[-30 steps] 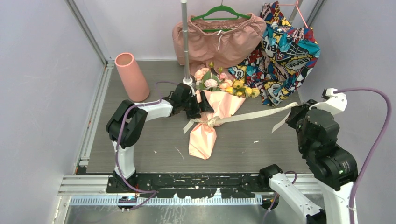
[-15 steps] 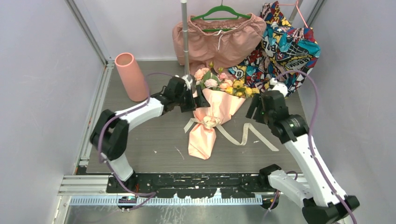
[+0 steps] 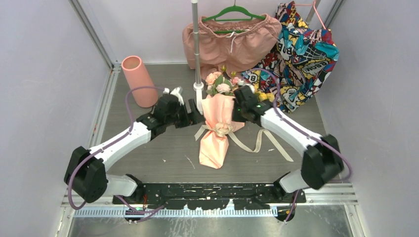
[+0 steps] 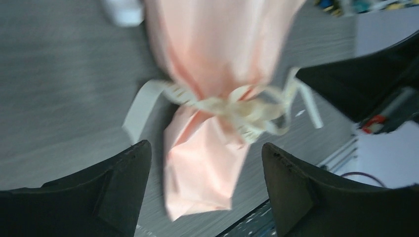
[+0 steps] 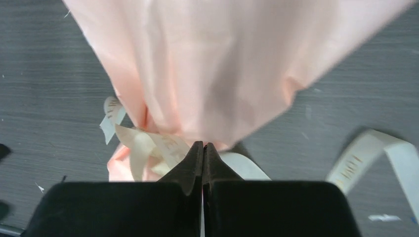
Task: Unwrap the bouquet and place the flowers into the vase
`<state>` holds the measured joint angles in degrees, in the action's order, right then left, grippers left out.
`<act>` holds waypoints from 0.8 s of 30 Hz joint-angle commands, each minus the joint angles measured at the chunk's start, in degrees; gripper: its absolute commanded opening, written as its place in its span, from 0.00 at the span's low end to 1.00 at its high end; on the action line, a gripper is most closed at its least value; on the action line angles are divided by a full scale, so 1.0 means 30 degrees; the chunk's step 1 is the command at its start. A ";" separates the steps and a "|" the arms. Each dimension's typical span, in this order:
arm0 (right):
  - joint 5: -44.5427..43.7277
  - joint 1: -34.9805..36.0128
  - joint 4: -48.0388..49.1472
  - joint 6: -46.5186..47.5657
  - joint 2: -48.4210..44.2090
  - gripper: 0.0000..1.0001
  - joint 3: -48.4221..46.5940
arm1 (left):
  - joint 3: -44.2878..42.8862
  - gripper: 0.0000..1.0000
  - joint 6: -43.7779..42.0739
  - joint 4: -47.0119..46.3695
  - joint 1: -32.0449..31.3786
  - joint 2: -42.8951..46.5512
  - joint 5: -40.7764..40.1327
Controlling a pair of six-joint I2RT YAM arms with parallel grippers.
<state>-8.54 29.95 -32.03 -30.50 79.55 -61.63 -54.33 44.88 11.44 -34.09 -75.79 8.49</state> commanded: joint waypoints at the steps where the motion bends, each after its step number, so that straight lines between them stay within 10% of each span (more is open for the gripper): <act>1: 0.0822 0.1051 0.3010 -0.0470 0.2806 0.01 -0.2242 | 0.2647 0.81 0.0956 -0.1440 0.0361 0.0791 -0.0593; 10: 0.2576 0.1060 0.5734 -0.0453 0.7416 0.01 -0.3162 | 0.6769 0.82 0.6880 -1.2110 0.1665 0.0008 0.3494; 24: 0.3402 0.1044 0.6668 -0.0297 0.8435 0.01 -0.2402 | 0.8458 0.86 1.5070 -1.8453 0.1724 -0.4811 -0.0059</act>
<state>1.19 33.10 -14.98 -31.62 105.01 -68.84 -30.00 81.65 -35.79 -28.97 -89.14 12.56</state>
